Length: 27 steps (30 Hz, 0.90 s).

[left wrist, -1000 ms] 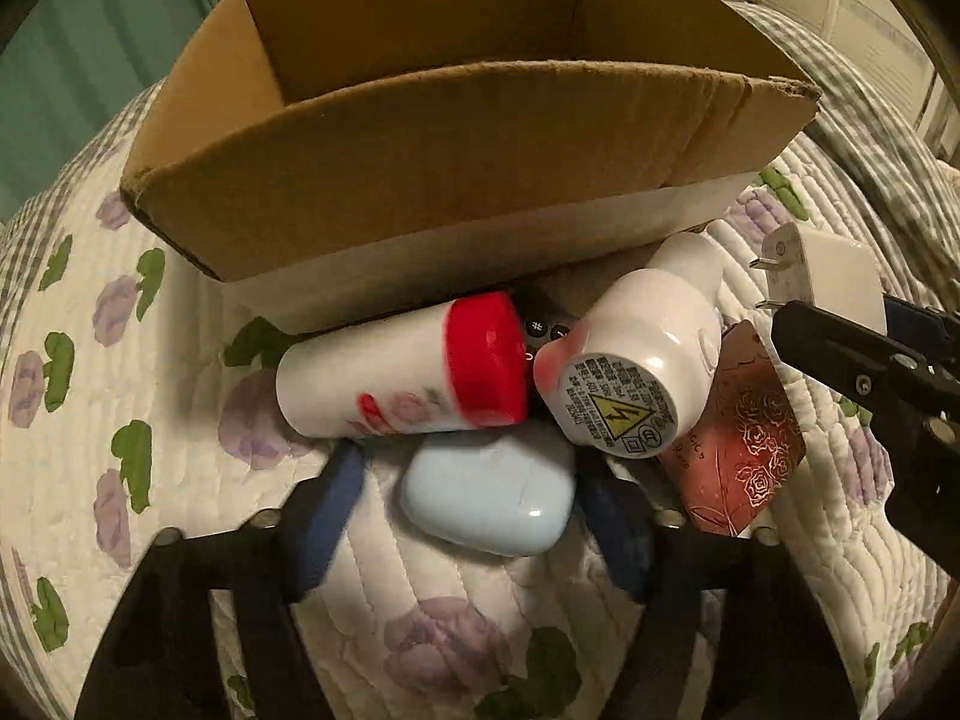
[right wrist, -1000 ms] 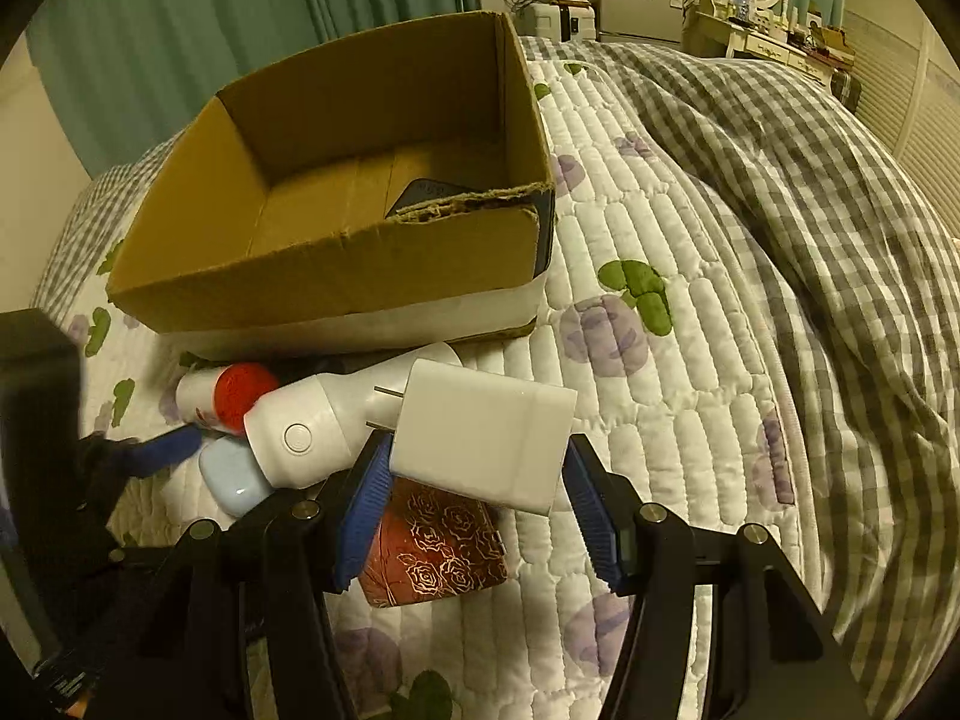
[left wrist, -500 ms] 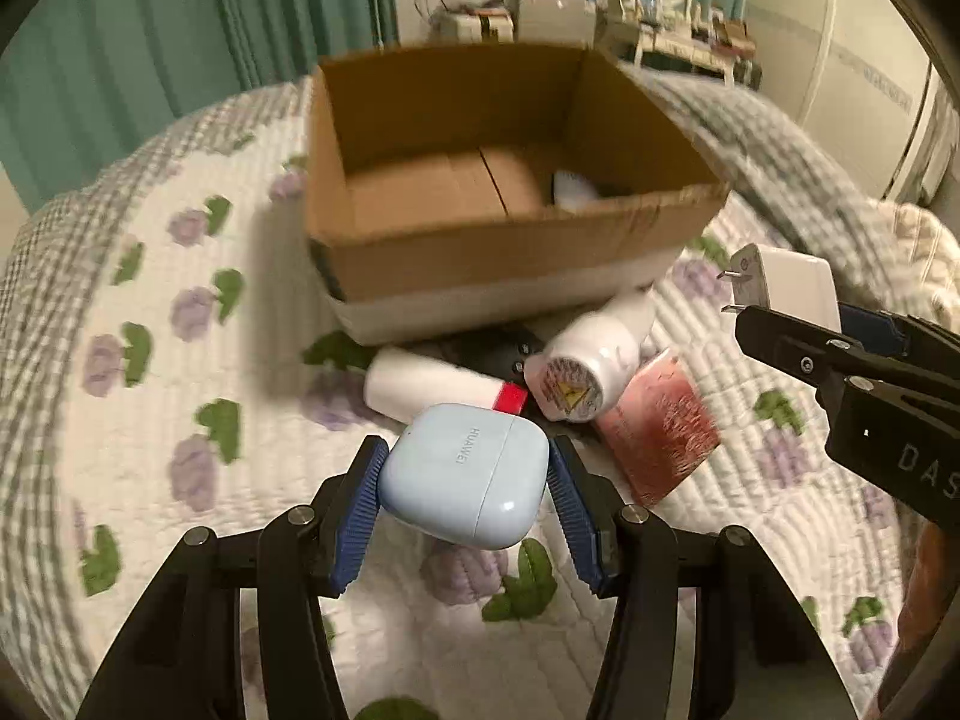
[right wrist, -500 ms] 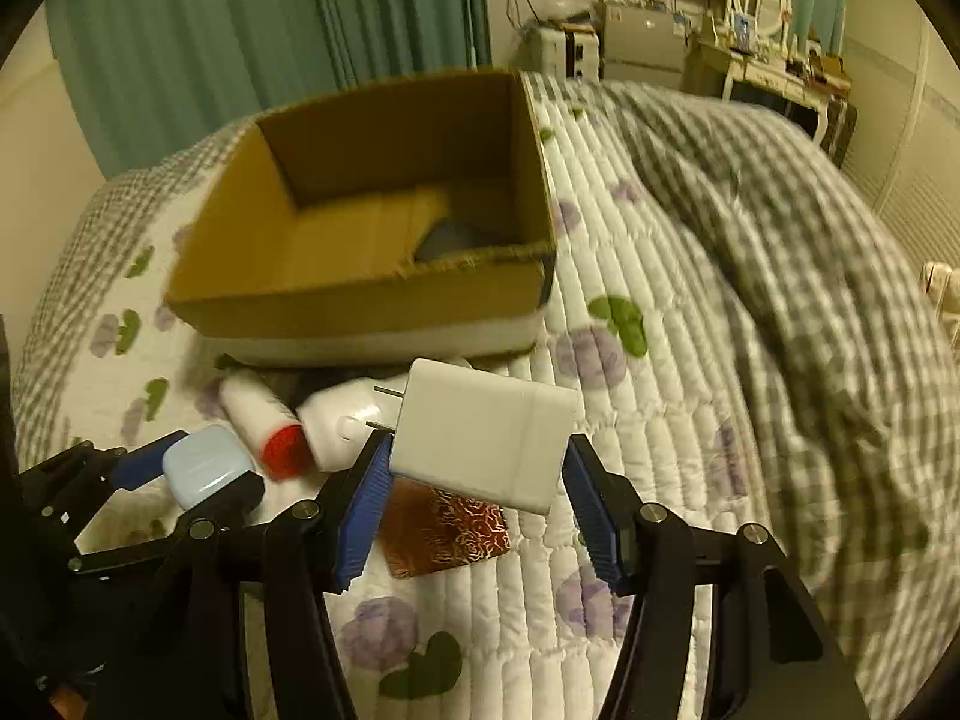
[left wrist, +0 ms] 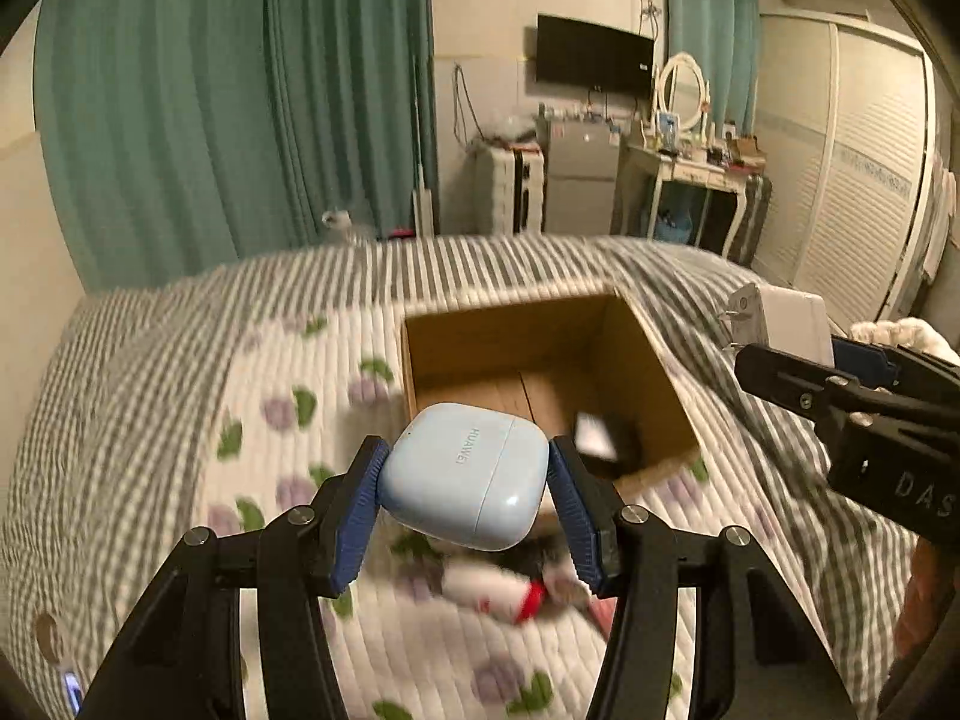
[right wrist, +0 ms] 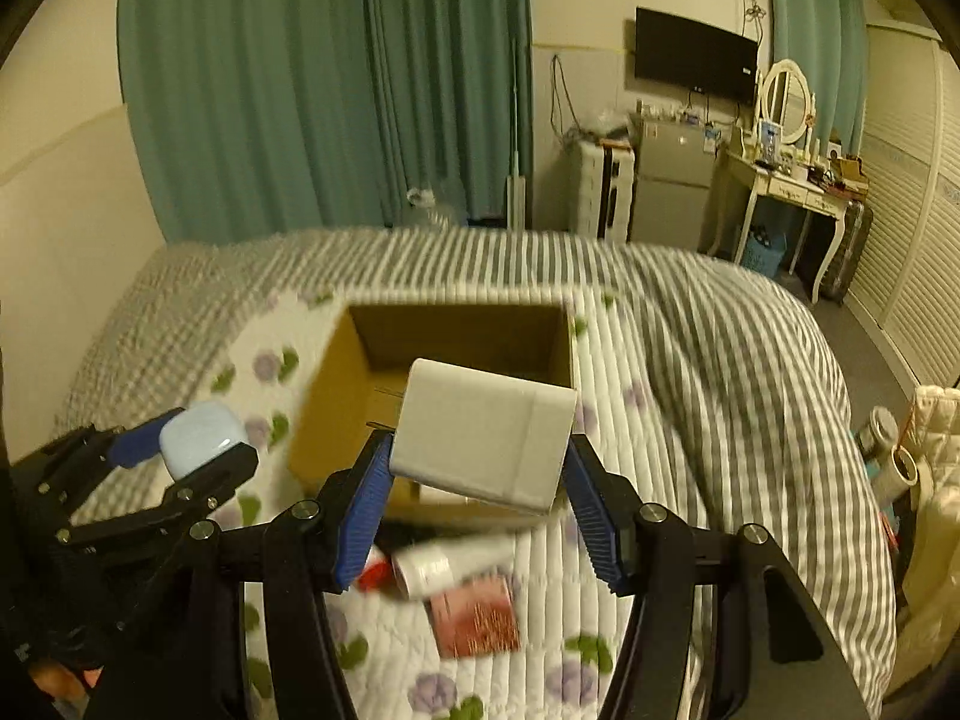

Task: Organize rigid objects
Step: 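Carry the charger and earbud case into the box and open both tools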

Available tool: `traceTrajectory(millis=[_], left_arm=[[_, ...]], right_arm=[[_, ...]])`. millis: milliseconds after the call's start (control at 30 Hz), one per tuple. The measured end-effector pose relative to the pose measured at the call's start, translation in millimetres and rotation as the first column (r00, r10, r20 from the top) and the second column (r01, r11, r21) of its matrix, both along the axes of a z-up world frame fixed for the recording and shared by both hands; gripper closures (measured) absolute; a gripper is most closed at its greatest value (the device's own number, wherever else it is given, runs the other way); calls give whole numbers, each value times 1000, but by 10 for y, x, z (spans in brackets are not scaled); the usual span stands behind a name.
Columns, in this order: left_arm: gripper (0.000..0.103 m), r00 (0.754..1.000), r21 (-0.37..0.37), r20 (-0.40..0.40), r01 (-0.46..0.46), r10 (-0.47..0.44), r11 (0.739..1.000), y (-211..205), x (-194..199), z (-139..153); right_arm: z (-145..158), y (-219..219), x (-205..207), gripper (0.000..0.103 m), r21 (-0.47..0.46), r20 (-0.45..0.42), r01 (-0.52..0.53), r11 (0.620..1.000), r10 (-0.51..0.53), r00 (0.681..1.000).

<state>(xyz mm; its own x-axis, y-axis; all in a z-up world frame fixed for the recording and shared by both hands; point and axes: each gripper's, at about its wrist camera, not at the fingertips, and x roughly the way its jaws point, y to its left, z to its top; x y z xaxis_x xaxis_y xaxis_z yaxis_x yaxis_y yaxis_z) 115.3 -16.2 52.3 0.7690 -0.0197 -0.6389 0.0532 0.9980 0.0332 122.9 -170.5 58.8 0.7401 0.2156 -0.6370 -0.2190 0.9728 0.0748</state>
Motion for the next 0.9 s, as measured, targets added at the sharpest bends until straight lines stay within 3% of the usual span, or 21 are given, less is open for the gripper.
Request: traceTrajectory(millis=[200,400,567,633,700,900], left_arm=[[48,1000,-6,-24,-1,1,1000,-7,562,-171],[48,995,-8,-101,-6,5,1000,-118,1030,-680],[46,991,8,-133,21,-20,1000,-212,1189,-991],[44,990,0,-141,13,-13,1000,-209,1229,-1041],[35,991,5,-137,2,-2,1000,-195,1245,-1024],[34,996,8,-92,-14,15,1000,-58,1173,-784]], right_arm=[[43,31,469,46,22,21,-27,999,27,999],[-280,-4,1047,46,9,-19,-37,999,37,999],[-568,-75,1308,46,24,-46,-48,999,49,998],[-660,-91,1363,46,34,-55,-54,998,56,997],[-723,-103,1396,46,45,-62,-61,997,64,996],[-777,-102,1478,46,82,-80,-70,994,76,994]])
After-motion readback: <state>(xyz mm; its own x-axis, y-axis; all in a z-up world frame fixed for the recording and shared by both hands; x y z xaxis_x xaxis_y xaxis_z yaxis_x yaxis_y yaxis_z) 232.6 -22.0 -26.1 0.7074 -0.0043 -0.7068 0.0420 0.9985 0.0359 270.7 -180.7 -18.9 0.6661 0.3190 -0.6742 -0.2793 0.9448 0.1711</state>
